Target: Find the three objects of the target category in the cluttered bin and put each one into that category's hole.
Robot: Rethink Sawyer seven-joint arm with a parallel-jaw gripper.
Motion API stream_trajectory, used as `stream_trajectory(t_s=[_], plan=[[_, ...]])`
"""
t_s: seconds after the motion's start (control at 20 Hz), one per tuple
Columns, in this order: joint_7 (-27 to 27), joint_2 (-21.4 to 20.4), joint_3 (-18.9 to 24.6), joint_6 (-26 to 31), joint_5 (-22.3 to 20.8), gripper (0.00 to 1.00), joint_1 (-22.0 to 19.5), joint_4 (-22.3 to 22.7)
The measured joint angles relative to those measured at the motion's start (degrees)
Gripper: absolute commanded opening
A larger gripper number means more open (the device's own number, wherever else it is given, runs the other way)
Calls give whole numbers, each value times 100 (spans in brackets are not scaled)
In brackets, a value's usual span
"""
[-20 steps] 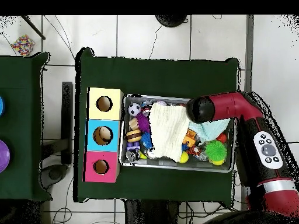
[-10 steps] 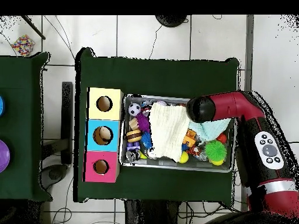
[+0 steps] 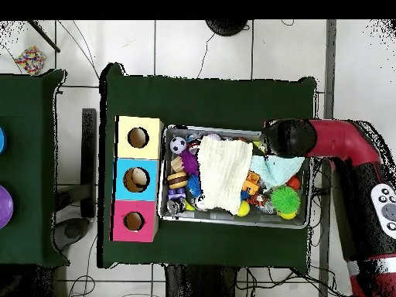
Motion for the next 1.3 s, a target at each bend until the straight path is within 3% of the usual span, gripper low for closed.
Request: stream_trajectory(t_s=[0.3, 0.65, 1.3], plan=[[0, -243, 121, 368, 692, 0, -271, -5], [0, -269, 316, 1377, 1606, 0, -413, -91], [0, 57, 717, 1544, 3039, 0, -206, -167]])
